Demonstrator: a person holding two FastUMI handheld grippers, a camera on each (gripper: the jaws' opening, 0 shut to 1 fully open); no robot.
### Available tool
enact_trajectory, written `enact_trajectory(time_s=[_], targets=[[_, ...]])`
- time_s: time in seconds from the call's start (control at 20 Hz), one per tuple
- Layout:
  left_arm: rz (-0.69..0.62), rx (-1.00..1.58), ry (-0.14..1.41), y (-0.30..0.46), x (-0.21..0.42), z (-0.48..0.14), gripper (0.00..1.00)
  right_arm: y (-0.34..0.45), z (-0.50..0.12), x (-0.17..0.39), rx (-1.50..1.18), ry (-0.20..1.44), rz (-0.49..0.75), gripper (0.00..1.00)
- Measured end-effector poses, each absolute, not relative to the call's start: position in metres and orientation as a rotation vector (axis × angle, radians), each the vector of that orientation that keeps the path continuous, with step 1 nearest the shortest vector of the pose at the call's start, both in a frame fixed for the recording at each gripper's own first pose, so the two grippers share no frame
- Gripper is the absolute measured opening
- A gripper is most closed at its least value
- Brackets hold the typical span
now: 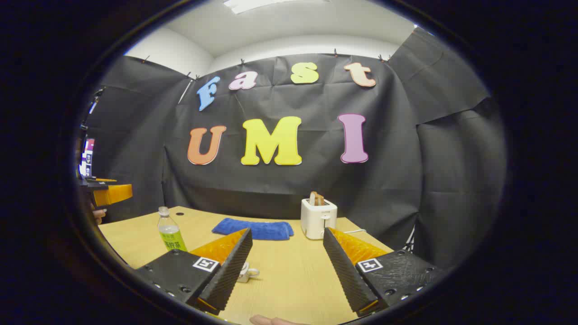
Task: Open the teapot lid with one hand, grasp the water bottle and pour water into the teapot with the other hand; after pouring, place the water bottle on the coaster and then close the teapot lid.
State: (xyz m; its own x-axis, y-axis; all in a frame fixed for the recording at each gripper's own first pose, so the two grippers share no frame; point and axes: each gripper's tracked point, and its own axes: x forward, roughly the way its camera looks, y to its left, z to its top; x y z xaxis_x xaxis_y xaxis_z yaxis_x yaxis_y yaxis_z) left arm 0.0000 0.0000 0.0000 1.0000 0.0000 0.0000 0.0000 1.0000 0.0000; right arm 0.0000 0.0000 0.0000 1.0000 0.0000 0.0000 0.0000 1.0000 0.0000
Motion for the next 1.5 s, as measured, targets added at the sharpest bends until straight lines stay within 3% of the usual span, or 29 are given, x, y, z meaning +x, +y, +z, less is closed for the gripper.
enact_trajectory(time_s=[0.4, 0.8, 0.9, 1.1, 1.2, 1.25, 1.3, 1.5], targets=[[-0.001, -0.003, 0.004, 0.003, 0.002, -0.002, 0.98, 0.016, -0.018, 0.01, 0.002, 0.027, 0.042, 0.95], [-0.009, 0.029, 0.019, 0.003, 0.009, -0.01, 0.98, 0.088, -0.097, 0.09, 0.027, 0.11, 0.193, 0.95], [-0.005, 0.021, 0.028, 0.007, 0.013, -0.014, 0.98, 0.107, -0.116, 0.105, 0.026, 0.144, 0.24, 0.91], [0.01, 0.004, 0.051, 0.018, 0.019, -0.02, 0.98, 0.131, -0.153, 0.123, 0.009, 0.235, 0.321, 0.63], [0.0, -0.008, 0.059, 0.018, 0.023, -0.026, 0.99, 0.133, -0.149, 0.131, 0.021, 0.223, 0.325, 0.39], [-0.008, -0.011, 0.06, 0.018, 0.024, -0.025, 0.98, 0.132, -0.15, 0.134, 0.039, 0.234, 0.312, 0.18], [-0.018, -0.017, 0.064, 0.016, 0.025, -0.028, 0.98, 0.137, -0.149, 0.136, 0.033, 0.229, 0.317, 0.08], [-0.061, -0.046, 0.051, 0.011, 0.025, -0.026, 0.98, 0.136, -0.143, 0.133, 0.059, 0.234, 0.298, 0.02]])
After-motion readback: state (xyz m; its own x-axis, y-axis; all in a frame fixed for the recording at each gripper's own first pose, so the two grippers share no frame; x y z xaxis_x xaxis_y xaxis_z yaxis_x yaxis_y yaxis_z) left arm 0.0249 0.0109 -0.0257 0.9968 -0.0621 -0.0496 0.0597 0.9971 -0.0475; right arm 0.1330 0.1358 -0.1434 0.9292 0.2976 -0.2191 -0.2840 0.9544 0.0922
